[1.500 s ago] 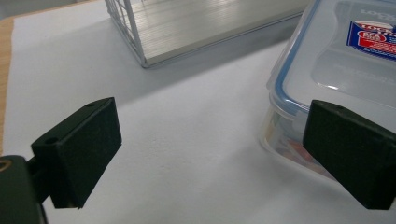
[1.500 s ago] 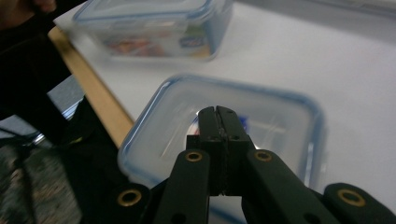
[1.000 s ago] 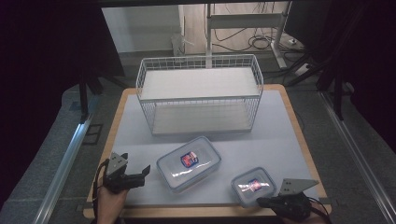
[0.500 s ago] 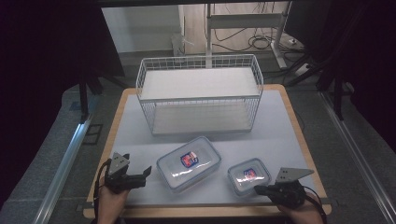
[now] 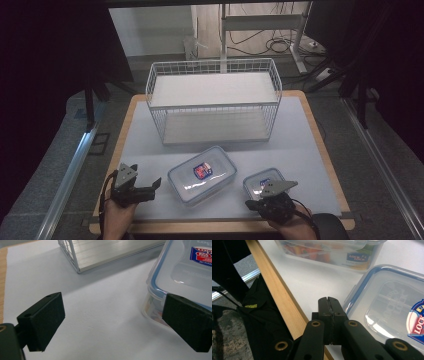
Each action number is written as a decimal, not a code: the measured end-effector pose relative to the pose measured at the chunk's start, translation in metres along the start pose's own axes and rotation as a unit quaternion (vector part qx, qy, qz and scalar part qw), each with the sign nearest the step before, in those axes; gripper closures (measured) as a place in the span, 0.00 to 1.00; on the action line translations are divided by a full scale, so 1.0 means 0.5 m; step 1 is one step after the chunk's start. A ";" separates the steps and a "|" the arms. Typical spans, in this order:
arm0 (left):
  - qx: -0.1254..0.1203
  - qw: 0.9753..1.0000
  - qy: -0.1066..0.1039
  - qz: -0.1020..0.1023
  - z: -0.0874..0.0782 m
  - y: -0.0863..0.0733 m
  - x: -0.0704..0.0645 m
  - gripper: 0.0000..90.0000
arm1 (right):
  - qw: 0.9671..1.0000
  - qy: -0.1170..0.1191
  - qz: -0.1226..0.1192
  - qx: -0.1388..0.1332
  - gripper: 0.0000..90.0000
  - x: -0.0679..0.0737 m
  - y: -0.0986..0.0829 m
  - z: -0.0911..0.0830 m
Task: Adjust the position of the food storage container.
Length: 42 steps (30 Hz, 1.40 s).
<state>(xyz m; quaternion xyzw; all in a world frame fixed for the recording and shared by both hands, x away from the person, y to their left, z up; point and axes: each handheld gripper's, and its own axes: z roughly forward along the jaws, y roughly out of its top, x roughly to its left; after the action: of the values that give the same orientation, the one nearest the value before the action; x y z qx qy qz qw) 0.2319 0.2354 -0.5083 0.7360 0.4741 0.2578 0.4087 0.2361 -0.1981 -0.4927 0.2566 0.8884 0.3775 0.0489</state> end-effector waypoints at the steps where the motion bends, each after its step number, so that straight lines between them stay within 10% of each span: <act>1: 0.002 1.000 -0.001 0.001 0.001 0.000 -0.001 0.05 | 1.000 -0.010 -0.001 0.000 1.00 0.000 0.001 0.002; 26: 0.010 1.000 -0.002 0.007 0.006 -0.002 -0.001 0.05 | 0.989 -0.110 0.090 -0.033 1.00 -0.169 -0.028 -0.060; 42: 0.047 0.998 -0.029 0.001 -0.036 -0.016 -0.031 0.08 | 0.995 -0.061 0.057 -0.054 0.94 -0.152 0.013 -0.045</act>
<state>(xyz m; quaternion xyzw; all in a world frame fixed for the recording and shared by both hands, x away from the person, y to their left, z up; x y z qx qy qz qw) 0.2078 0.2293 -0.5054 0.7619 0.4731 0.2139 0.3873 0.2979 -0.2464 -0.4803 0.3265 0.8459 0.4108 0.0956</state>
